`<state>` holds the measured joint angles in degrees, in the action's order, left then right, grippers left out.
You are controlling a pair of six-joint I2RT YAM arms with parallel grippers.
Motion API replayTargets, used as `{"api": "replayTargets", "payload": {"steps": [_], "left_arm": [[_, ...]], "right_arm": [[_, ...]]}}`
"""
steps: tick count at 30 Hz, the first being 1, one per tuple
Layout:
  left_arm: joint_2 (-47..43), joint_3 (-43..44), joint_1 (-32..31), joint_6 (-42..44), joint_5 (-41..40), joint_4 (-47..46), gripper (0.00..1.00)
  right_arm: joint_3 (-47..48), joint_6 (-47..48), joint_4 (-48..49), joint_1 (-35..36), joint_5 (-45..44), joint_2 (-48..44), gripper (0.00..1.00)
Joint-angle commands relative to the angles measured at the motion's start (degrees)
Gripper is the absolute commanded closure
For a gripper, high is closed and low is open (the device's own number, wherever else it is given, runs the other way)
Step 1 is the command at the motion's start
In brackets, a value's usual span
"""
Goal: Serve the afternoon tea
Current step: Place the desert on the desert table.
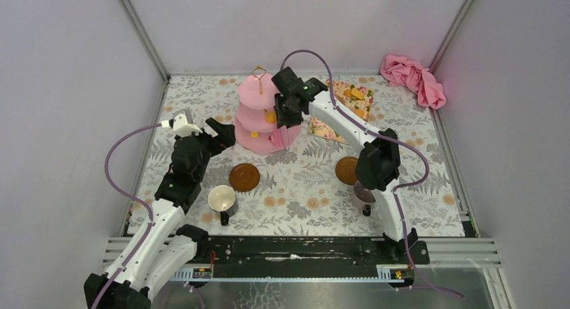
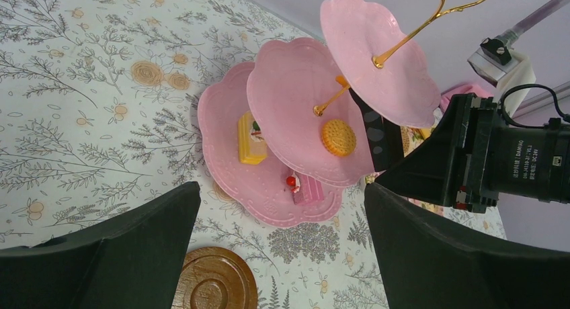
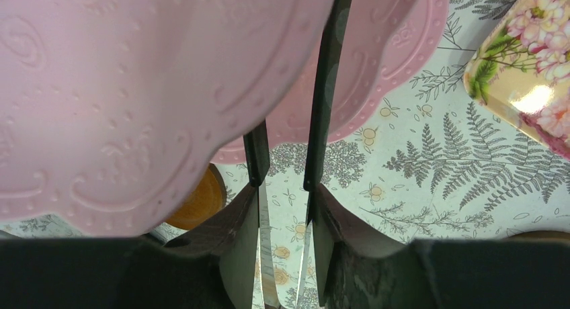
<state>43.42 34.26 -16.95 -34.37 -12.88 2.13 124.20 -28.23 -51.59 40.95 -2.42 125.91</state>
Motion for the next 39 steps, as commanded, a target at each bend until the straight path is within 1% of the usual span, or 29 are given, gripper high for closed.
{"api": "replayTargets", "payload": {"steps": [1,15,23,39], "left_arm": [[-0.3,0.3,0.4,0.4,-0.1,-3.4,0.0],[-0.3,0.5,0.4,0.6,-0.3,-3.3,0.0],[-0.6,0.3,0.4,0.7,-0.2,-3.3,0.0],[-0.5,0.2,0.4,0.6,0.0,-3.2,0.0]], "right_arm": [[3.6,1.5,-0.4,0.3,-0.5,0.3,0.85],[4.2,2.3,-0.8,-0.3,-0.2,1.9,0.84],[3.6,2.5,-1.0,-0.7,-0.2,1.3,0.74],[0.3,2.0,-0.3,-1.0,-0.3,-0.8,0.6]]}}
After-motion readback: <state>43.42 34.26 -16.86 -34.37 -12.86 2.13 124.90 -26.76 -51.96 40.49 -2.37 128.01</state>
